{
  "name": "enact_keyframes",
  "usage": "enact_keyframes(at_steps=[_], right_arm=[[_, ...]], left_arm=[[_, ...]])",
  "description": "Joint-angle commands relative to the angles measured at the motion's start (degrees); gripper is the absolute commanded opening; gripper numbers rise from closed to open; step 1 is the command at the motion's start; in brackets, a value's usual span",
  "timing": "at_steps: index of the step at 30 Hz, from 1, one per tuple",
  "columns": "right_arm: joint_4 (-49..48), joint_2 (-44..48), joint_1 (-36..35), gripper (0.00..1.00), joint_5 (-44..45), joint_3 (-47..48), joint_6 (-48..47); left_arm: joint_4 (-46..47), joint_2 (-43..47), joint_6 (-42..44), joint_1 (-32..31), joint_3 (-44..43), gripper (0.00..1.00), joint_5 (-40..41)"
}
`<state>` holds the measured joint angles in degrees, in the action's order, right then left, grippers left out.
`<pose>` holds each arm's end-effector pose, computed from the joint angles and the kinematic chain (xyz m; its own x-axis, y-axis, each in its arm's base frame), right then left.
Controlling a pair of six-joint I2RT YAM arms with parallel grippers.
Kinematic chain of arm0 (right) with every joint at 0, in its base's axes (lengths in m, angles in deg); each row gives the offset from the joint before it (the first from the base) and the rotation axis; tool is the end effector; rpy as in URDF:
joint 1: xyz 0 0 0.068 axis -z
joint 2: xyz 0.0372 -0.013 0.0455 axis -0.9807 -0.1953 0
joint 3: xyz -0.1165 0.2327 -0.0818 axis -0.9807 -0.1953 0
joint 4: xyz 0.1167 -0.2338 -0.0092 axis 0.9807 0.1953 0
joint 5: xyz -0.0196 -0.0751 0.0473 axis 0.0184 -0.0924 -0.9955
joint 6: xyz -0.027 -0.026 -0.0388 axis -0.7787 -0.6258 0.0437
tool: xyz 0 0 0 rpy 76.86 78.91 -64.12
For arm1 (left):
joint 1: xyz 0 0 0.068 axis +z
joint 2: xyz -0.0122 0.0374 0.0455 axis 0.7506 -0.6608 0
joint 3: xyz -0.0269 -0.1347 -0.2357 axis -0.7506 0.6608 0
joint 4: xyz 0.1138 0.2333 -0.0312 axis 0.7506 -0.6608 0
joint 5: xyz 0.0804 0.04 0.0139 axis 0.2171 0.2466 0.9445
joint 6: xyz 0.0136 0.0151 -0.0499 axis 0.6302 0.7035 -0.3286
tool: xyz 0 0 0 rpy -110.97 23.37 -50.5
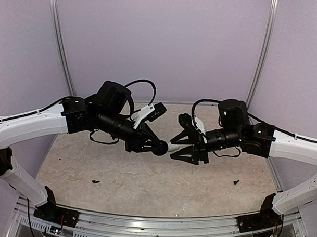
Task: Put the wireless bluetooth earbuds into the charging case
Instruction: Pass from the left arm to the right
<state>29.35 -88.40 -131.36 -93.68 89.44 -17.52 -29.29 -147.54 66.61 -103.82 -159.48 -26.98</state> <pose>0.1550 0.2334 0.3168 -0.0381 -0.3306 -0.9430 -0.9972 0.0739 0.0144 0.1749 -0.2803 0.3346 -0.3134 0.4942 -0.8109 0.9492 0.1888 -0.2518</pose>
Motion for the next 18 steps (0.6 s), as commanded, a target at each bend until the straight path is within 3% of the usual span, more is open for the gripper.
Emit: enact_keyframes(at_steps=[1,9,18], right_arm=[[0.5,-2.6,0.4,0.54,-5.3,2.2,2.8],[-0.5,-4.6,0.5,0.52,-7.2,3.5,3.9],[-0.7,-6.1,0.5,0.35,-10.4,4.5,4.6]], left_arm=[[1.0,2.9,2.4,-1.1,-1.3,0.11,0.5],[0.8,2.8,4.1,-3.2,-1.6,0.11,1.4],[1.1,2.4,4.2,-3.6,-2.0,0.11,2.2]])
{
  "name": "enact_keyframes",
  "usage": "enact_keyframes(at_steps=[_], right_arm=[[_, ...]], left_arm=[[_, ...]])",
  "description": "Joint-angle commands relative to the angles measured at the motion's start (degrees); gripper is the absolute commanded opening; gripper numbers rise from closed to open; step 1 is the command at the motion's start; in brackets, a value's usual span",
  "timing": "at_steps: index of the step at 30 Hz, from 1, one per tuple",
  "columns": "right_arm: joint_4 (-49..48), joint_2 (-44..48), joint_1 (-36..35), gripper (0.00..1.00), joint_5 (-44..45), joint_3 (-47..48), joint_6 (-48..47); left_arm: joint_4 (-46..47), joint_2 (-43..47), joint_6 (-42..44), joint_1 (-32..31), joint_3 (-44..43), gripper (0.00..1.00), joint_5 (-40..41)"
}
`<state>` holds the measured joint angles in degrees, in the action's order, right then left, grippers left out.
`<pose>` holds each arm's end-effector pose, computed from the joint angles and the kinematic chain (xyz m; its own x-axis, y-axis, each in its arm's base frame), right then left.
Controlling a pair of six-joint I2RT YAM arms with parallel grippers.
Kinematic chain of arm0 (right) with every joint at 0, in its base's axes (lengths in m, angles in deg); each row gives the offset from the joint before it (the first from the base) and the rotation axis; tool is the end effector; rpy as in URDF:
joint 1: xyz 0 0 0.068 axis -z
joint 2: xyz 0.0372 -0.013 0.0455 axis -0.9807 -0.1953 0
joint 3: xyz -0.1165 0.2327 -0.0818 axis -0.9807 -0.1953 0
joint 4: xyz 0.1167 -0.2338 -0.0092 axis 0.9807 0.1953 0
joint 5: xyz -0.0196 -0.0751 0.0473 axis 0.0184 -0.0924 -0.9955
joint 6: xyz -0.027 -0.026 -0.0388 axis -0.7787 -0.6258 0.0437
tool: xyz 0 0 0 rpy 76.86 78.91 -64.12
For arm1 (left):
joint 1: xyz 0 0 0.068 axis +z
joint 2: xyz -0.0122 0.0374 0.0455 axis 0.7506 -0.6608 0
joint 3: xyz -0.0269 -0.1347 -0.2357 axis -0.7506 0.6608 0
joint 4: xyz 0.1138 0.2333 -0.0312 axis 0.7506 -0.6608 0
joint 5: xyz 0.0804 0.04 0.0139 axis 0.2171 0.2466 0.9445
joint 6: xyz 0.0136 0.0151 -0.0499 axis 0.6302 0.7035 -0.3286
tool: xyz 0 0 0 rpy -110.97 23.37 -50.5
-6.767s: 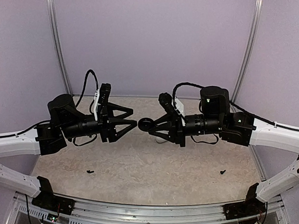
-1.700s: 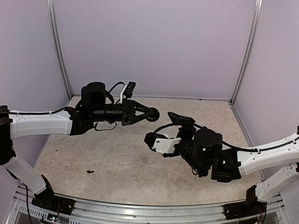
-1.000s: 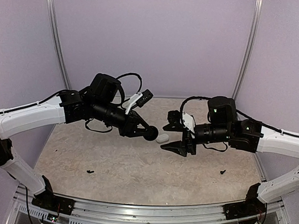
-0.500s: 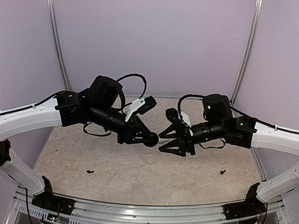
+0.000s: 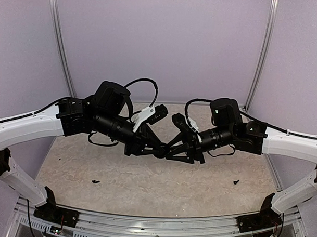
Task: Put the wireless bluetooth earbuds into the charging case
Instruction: Pass from the left arm to the right, then pass from the right arm to the left
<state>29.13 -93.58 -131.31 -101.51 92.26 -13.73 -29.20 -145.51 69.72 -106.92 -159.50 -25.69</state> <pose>0.1632 0.2502 0.3111 -0.1256 -0.3354 -0.9337 -0.9893 -0.0280 0.1431 0.1561 -0.2825 0.3455 -0.2175 0.4922 -0.8429 0.9760 0.1224 -0.1803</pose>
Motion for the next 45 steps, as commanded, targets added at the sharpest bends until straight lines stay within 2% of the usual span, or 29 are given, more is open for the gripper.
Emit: enact_keyframes(at_steps=[1,6,9,11,12,17,20,24,27,37,45], right_arm=[[-0.3,-1.1,0.5,0.33,-2.9,1.8,0.8],[0.1,-1.8,0.5,0.2,-3.8,2.5,0.8],[-0.1,-1.6,0.6,0.13,-3.8,2.4,1.1],[-0.5,-1.2,1.1,0.11,-4.0,2.2,1.6],[-0.9,-0.8,1.4,0.1,-4.1,2.1,2.0],[-7.1,1.9,3.7,0.06,-5.0,0.0,5.3],[-12.9,3.9,4.7,0.06,-5.1,-2.0,8.4],[-20.6,5.8,5.1,0.06,-4.5,-4.2,12.4],[-25.9,6.4,5.2,0.06,-4.6,-5.4,15.1],[-39.6,5.3,5.2,0.06,-5.6,-8.3,21.4],[-43.8,3.1,5.2,0.06,-7.0,-8.1,23.9]], left_arm=[[1.0,0.3,1.3,-0.5,-1.9,0.11,1.0],[0.8,-0.1,1.5,-0.5,-2.0,0.12,2.2],[1.6,0.4,1.5,-0.4,-1.3,0.18,3.3],[3.1,1.1,1.2,-0.5,-0.3,0.27,4.3],[4.3,1.7,0.9,-0.4,0.6,0.36,4.8],[14.2,7.8,-1.4,0.5,7.2,0.55,7.1],[22.3,12.3,-3.1,1.5,12.6,0.58,7.7],[36.1,17.6,-7.0,2.7,21.2,0.61,7.4],[44.4,19.5,-9.5,2.6,24.4,0.61,7.0],[54.1,15.4,-13.3,0.6,24.4,0.61,5.4],[59.1,12.3,-15.8,0.2,23.9,0.56,4.5]])
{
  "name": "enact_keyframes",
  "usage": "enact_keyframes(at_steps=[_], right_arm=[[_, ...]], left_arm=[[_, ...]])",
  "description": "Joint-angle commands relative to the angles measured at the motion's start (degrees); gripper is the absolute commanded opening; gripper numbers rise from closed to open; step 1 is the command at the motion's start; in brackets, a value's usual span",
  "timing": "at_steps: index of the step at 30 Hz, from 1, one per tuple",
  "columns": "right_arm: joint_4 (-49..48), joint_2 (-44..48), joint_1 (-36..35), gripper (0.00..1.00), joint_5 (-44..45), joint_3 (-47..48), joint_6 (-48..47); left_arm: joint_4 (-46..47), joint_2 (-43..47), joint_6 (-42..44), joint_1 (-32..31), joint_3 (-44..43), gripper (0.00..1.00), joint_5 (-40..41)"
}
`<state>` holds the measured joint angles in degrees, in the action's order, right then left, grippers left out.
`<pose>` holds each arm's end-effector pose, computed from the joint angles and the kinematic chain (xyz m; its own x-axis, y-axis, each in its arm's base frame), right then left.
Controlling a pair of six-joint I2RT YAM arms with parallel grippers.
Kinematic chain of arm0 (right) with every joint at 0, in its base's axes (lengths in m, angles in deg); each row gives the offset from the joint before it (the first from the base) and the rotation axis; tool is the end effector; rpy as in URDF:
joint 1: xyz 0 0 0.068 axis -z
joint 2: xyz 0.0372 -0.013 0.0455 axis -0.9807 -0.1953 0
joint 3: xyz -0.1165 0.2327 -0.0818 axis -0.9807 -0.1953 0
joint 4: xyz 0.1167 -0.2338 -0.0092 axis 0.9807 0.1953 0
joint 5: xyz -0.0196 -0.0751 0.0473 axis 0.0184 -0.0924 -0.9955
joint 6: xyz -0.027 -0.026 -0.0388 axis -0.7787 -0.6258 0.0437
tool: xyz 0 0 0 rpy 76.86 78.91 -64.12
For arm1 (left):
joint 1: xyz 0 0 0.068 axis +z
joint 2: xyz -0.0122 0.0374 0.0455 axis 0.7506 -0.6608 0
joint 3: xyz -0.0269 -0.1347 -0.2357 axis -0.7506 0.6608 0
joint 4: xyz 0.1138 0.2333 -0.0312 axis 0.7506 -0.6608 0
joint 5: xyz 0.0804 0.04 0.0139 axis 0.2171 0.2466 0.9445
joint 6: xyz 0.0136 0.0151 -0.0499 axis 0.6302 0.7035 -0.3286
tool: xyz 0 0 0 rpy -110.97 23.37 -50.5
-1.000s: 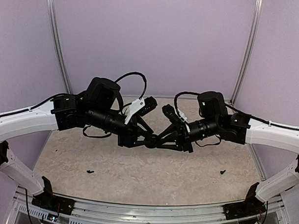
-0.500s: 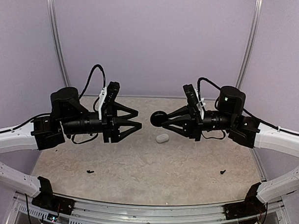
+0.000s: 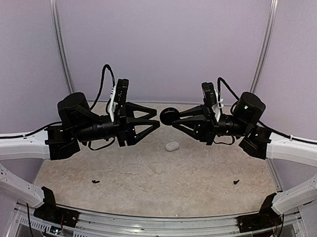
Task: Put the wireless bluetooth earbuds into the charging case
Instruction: Pass from the right arm to the left
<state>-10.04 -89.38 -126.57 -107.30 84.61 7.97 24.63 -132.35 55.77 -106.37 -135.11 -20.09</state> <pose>0.1716 0.2270 0.3518 -0.1187 0.1238 -0.9852 -0.9913 -0.0711 0.1105 0.1408 -0.2465 0.3563 -0.0816 -0.1522 -0.9850 0.9768 0.1839 -0.1093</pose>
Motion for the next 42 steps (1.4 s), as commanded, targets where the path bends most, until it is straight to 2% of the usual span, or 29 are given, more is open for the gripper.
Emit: enact_keyframes(at_steps=[1,7,17,23,26,28,33,35,37,42], right_arm=[[-4.8,-1.3,0.5,0.06,-1.2,-0.4,2.3],[-6.9,-2.2,0.4,0.07,-1.3,-0.8,3.1],[-7.1,-3.5,0.4,0.08,-1.5,-0.3,2.5],[-7.2,-3.7,0.4,0.09,-1.7,-0.3,2.6],[-7.3,-3.6,0.4,0.09,-1.6,-0.4,2.6],[-6.8,-3.3,0.4,0.13,-1.8,-0.4,2.4],[1.3,-1.4,0.4,0.39,-0.6,0.5,-2.2],[7.0,-0.4,0.4,0.49,0.4,2.0,-5.3],[13.0,0.1,0.4,0.52,1.0,3.5,-8.4],[26.7,-0.1,0.4,0.54,2.4,7.9,-14.9]], left_arm=[[5.9,-1.2,-2.1,-0.5,-0.6,0.55,-1.2],[7.5,-3.1,-3.0,-0.7,-1.3,0.54,-1.4],[7.5,-4.4,-2.2,-0.7,-2.7,0.41,-1.4],[8.3,-4.7,-2.3,-0.7,-3.1,0.4,-1.7],[7.9,-5.2,-2.4,-0.7,-3.5,0.34,-2.5],[7.0,-5.3,-2.0,-0.7,-3.8,0.28,-2.7],[0.8,-4.3,0.1,0.0,-4.7,0.13,-2.9],[-2.7,-3.3,1.1,0.7,-5.3,0.12,-3.7],[-7.1,-2.4,2.7,1.6,-6.4,0.12,-5.0],[-17.6,-2.0,6.7,2.2,-10.1,0.12,-7.0]])
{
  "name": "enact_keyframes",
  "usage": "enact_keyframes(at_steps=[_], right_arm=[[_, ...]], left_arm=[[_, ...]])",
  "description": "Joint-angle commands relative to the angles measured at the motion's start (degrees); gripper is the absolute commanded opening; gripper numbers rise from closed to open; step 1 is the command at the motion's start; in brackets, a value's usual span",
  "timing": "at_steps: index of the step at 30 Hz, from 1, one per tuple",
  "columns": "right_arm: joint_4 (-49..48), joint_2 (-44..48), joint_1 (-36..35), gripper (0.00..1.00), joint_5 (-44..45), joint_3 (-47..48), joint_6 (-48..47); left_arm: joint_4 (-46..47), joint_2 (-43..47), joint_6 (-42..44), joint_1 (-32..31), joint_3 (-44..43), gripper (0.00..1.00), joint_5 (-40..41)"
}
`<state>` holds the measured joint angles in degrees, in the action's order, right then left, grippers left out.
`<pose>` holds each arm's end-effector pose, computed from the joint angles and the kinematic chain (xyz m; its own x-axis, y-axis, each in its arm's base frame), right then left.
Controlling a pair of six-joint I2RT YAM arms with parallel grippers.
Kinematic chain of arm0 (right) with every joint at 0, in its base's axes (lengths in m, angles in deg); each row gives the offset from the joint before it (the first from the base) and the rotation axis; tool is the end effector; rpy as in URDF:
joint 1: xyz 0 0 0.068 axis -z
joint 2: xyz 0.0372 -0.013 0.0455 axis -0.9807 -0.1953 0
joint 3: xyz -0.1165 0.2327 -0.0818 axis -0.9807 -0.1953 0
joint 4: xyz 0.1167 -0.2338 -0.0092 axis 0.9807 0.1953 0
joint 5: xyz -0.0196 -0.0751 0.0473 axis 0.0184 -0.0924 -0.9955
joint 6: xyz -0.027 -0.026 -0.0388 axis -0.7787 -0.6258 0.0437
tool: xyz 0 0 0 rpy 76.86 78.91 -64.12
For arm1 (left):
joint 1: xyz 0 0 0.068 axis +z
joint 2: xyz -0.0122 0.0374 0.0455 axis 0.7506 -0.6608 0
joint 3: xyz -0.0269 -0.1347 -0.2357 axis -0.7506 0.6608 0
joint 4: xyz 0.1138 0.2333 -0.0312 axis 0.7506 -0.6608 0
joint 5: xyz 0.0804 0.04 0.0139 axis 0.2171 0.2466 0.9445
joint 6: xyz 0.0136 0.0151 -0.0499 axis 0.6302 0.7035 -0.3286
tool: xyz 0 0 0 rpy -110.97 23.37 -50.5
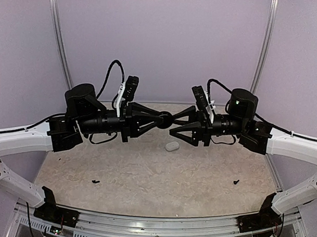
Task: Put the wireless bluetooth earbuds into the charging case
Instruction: Pass from the right arm to the left, then pass from the left arm to the right
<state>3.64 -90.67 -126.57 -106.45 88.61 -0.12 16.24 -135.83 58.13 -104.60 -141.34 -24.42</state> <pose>0.1779 0.2333 0.3466 -0.1060 -0.0072 -0.9943 -0.9938 -0.0327 0.1062 0.1551 -0.2565 0.3631 -0.0932 -0.0559 -0.9941 0.9829 0.1538 -0.1008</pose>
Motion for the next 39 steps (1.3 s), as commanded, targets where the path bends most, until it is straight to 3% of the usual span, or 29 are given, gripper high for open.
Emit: enact_keyframes(at_steps=[1,17,39], right_arm=[[14.7,1.0,0.4,0.54,1.7,4.6,-7.7],[24.5,-2.7,-0.6,0.42,2.8,11.1,-11.4],[29.7,-6.1,-3.1,0.35,2.9,14.8,-14.2]], left_arm=[[-10.6,1.4,4.7,0.5,-4.3,0.12,-2.9],[-24.9,-1.9,11.3,0.2,-10.6,0.1,-0.8],[-28.0,-3.0,12.9,0.1,-11.2,0.08,-1.2]])
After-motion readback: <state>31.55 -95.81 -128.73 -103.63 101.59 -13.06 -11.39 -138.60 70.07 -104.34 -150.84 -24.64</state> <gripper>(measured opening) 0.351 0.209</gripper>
